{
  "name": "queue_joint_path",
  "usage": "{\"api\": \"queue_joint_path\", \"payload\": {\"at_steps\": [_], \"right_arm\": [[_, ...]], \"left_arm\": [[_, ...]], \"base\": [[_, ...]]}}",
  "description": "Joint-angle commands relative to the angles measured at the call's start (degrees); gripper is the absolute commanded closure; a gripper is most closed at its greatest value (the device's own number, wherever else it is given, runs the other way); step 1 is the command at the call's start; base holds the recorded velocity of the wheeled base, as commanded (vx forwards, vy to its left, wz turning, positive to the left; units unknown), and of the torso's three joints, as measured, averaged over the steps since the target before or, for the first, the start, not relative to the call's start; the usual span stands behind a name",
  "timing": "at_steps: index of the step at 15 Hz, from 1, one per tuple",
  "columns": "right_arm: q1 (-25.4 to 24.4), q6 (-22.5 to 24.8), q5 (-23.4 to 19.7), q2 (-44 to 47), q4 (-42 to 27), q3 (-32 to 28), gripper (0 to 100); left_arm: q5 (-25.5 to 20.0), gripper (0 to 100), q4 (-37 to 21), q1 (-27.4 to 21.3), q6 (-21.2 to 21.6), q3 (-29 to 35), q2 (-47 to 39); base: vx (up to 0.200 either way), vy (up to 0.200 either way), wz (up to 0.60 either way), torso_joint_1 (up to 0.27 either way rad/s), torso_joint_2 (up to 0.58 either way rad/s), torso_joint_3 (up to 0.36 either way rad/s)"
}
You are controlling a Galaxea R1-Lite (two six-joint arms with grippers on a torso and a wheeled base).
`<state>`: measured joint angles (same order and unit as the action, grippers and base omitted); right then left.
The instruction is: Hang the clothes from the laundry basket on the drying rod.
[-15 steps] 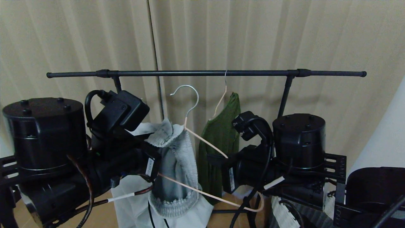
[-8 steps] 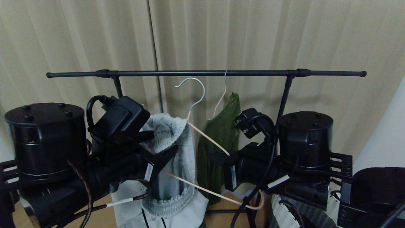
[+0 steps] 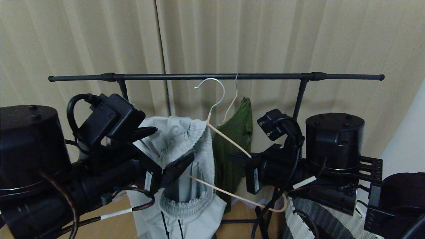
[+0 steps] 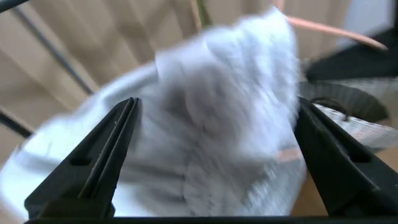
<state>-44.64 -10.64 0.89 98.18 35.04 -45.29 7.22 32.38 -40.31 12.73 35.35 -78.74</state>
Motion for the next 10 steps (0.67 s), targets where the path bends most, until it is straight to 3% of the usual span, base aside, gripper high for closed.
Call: {"api": "queue_joint_path", "payload": {"at_steps": [1,3,7,10], "right_arm": [[2.28,1.24,-0.01,-1.33,0.47,1.25,100],[4.56,3.87,-0.54,-3.35,0.47,3.63,100],[7.20,4.75,-0.63,-8.36,0.38,8.37,100],[8.96,5.11,-1.15,-10.64,0.38,10.40,100]], "left_arm": [[-2.29,0,0.05,0.15,1.16,-1.95,4.38],[-2.91,0,0.05,0.41,2.92,-2.75,6.49],[-3.00,0,0.05,4.45,8.10,-3.62,8.07],[-4.84,0,0.05,5.25,9.16,-3.62,9.04]], "base": [[0.000,0.000,0.00,0.000,0.00,0.000],[0.000,0.000,0.00,0.000,0.00,0.000],[0.000,0.000,0.00,0.000,0.00,0.000],[0.000,0.000,0.00,0.000,0.00,0.000]]}}
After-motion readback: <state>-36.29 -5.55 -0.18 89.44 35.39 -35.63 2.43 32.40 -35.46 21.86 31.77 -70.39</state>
